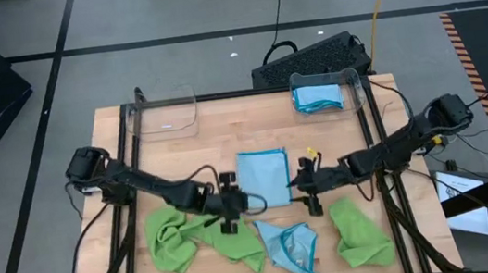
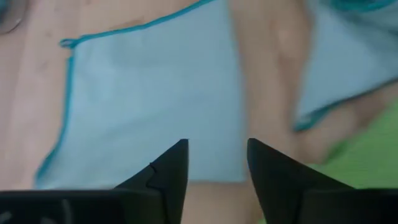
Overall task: Fold microfiber towels
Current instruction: Fold the top blue microfiber cloth
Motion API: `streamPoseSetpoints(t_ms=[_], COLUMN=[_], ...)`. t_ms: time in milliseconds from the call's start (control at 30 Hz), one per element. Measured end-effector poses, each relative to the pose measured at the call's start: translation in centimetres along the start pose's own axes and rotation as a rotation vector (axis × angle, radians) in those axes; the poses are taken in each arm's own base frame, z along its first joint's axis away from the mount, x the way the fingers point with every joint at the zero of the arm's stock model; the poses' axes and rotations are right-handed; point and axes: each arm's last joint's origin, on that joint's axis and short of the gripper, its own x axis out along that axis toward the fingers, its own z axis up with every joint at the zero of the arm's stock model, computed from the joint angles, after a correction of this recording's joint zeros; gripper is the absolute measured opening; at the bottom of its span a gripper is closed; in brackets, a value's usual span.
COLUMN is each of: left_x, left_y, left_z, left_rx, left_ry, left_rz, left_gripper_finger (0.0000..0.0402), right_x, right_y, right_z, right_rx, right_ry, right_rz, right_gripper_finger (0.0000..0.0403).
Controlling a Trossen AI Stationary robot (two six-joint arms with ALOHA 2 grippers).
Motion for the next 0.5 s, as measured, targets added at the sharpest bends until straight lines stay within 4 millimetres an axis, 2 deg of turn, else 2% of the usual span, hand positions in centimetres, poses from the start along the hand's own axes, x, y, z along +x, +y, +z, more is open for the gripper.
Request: streamPoseSetpoints(t_ms=[133,233,367,500], left_x=[-0.3,-0.1,0.6,0.8], left_y=[-1.8,-2.5,-2.7,-2.8], left_z=[-0.9,-1.8,-3.1,-3.2], left_rx=[0.019,0.048,0.042,0.024], left_ry=[0.002,-0.006,-0.046,-0.093], left_rz=[0.035,0.038,0.033,0.029], left_gripper_finger=[0.0217,0.0242,0.0242,0.0228], right_x=[0.1,0.7,1.8,2.6], right_y=[1.2,1.7,2.0,2.1], right_z=[-1.6,-2.5,-3.3,-3.7], right_rx=[-0.018,-0.031,-0.04,-0.046], right_ry=[-0.071,-0.091,-0.063,-0.042], right_rz=[0.055,0.036,0.035,0.029], right_gripper_finger=[0.0208,0.0208,0.0208,0.0208])
